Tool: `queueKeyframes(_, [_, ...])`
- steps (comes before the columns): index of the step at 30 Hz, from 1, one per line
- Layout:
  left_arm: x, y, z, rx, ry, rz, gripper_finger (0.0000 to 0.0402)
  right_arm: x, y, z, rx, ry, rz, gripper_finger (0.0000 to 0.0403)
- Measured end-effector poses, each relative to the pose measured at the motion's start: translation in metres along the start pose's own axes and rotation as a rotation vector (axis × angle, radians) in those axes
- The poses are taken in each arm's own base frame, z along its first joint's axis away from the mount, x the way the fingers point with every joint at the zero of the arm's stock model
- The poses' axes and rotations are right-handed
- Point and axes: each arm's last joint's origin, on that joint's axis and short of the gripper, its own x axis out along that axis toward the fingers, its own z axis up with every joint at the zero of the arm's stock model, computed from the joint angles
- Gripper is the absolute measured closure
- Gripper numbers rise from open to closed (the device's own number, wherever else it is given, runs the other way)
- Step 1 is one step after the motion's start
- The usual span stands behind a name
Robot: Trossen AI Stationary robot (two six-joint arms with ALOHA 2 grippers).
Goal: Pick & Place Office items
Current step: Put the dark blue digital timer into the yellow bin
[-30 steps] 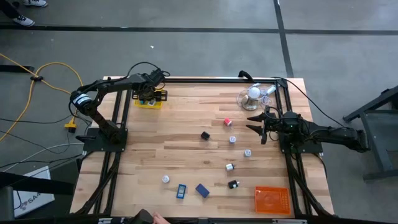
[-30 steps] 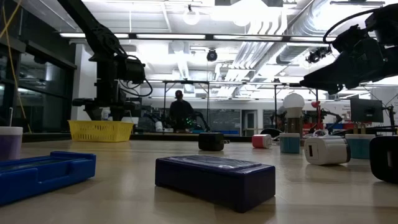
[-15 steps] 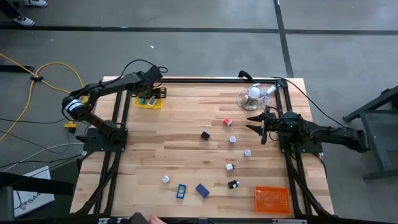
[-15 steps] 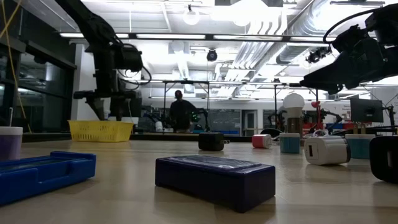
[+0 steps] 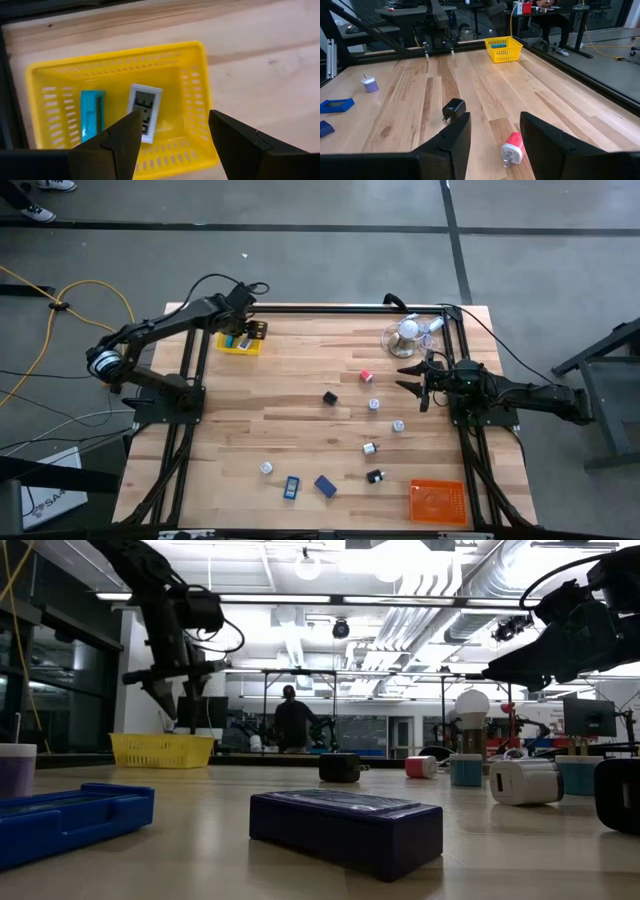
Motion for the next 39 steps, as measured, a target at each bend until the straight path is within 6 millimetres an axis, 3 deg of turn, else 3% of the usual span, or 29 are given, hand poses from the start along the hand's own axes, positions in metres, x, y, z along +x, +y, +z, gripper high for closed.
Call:
queueKeyframes(22, [-0.02,-0.057,-0.04,0.575,0.107,-0.436,0.0181,0.0,0.0,0.0,0.0,0.0,0.001,0.0245])
queueKeyframes(33, [-0.037,-0.096,-0.079,0.804,0.074,-0.571,0.0181,0.0,0.0,0.0,0.0,0.0,0.0,0.0245])
queueKeyframes(39, [-0.055,-0.124,-0.109,0.942,-0.069,-0.635,0.0181,0.0,0.0,0.0,0.0,0.0,0.001,0.0245])
